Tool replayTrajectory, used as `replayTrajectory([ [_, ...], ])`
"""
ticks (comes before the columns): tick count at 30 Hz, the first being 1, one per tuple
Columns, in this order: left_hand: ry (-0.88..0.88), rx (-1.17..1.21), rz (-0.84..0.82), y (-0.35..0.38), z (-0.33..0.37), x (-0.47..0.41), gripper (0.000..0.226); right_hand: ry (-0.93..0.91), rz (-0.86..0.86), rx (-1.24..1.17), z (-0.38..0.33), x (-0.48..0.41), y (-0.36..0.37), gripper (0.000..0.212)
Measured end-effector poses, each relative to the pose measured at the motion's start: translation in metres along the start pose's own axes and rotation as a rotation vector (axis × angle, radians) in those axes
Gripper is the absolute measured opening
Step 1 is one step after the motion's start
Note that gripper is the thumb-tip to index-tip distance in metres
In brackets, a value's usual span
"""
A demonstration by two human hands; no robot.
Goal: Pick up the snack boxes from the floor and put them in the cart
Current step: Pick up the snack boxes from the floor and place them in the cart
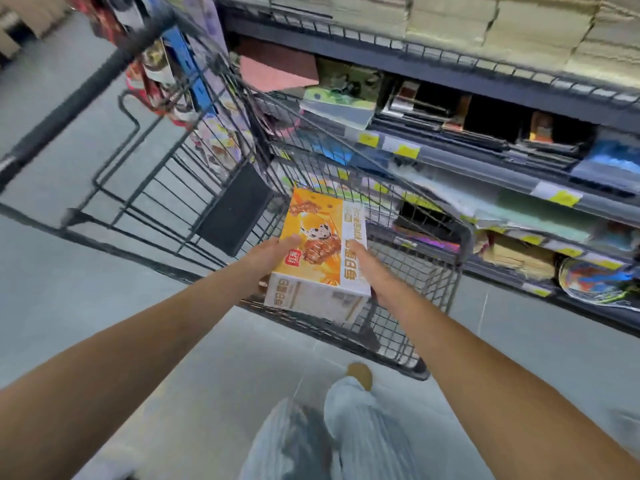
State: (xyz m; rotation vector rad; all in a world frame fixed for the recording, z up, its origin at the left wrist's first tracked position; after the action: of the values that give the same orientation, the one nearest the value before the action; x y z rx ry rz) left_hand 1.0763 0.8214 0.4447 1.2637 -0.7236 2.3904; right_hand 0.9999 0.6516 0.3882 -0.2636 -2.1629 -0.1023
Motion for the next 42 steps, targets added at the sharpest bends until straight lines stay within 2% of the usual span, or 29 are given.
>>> replayTrajectory([
  [3,-0.056,0.009,-0.043,-0.012,0.007,-0.032,0.060,0.086,0.022,-0.058,-0.006,-0.027,0.010,0.040],
  [4,-0.079,0.016,-0.044,-0.016,0.008,-0.043,0.063,0.115,0.035,-0.053,-0.006,-0.039,0.012,0.038],
  [10,-0.155,-0.101,-0.124,-0.035,0.008,-0.138,0.079,0.223,0.103,-0.086,-0.008,-0.112,0.035,0.052],
  [15,-0.164,-0.189,-0.113,-0.041,0.008,-0.212,0.076,0.247,0.134,-0.111,-0.005,-0.175,0.058,0.052],
  [18,-0.046,-0.286,-0.063,-0.041,0.018,-0.233,0.030,0.236,0.197,-0.114,-0.003,-0.205,0.067,0.038],
  [21,0.011,-0.297,-0.057,-0.042,0.021,-0.261,0.010,0.204,0.200,-0.192,-0.001,-0.232,0.074,0.052],
  [24,0.014,-0.359,-0.042,-0.047,0.022,-0.289,0.033,0.200,0.192,-0.267,0.004,-0.252,0.081,0.047],
  [28,0.024,-0.328,0.007,-0.045,0.017,-0.310,0.031,0.205,0.150,-0.405,0.014,-0.273,0.091,0.047],
  [34,0.082,-0.136,-0.002,-0.039,0.016,-0.307,0.021,0.173,0.152,-0.340,0.010,-0.285,0.100,0.037],
  [39,0.054,-0.013,-0.068,-0.036,0.029,-0.297,0.046,0.179,0.205,-0.339,0.005,-0.274,0.096,0.036],
  [42,-0.007,0.068,-0.076,-0.035,0.042,-0.284,0.047,0.158,0.211,-0.377,0.003,-0.258,0.091,0.034],
])
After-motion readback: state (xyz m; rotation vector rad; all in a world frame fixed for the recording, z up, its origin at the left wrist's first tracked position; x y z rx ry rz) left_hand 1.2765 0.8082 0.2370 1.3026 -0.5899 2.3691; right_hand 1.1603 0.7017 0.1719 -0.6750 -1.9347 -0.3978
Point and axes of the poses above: each hand's wrist, its own x-axis away from the middle knuckle, its own y-axis out of the palm, z = x × y, the point moved 1 cm from there along -x, towards the middle knuckle, and after that the axes turned 2 degrees about x, right-handed, at the moved point
